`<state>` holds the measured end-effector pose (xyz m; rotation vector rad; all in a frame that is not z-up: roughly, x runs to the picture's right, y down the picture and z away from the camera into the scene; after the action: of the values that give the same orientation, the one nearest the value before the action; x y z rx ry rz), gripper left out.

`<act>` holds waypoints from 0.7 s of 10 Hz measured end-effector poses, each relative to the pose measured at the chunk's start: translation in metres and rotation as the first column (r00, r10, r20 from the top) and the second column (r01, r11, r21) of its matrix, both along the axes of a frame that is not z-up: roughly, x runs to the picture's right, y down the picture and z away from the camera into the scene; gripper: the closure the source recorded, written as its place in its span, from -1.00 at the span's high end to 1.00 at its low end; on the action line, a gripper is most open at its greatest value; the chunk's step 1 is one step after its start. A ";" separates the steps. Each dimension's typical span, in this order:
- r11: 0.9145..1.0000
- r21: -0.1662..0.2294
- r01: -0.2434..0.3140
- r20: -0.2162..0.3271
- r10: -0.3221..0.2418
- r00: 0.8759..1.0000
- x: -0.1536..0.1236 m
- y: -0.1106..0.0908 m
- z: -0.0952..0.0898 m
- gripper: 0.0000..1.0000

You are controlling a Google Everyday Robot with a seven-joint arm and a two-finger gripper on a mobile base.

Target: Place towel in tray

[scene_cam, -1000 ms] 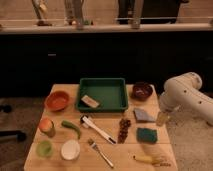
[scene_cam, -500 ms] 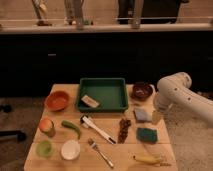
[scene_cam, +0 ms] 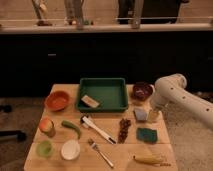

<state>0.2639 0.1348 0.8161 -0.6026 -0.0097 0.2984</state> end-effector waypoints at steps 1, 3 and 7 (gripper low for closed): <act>1.000 -0.001 -0.002 0.004 0.002 1.000 -0.001 0.001 0.004 0.60; 1.000 -0.011 0.003 0.006 -0.003 1.000 -0.003 0.008 0.016 0.60; 0.999 -0.016 0.032 -0.021 -0.033 0.999 -0.009 0.016 0.029 0.60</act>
<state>0.2550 0.1506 0.8451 -0.6141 0.0227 0.2736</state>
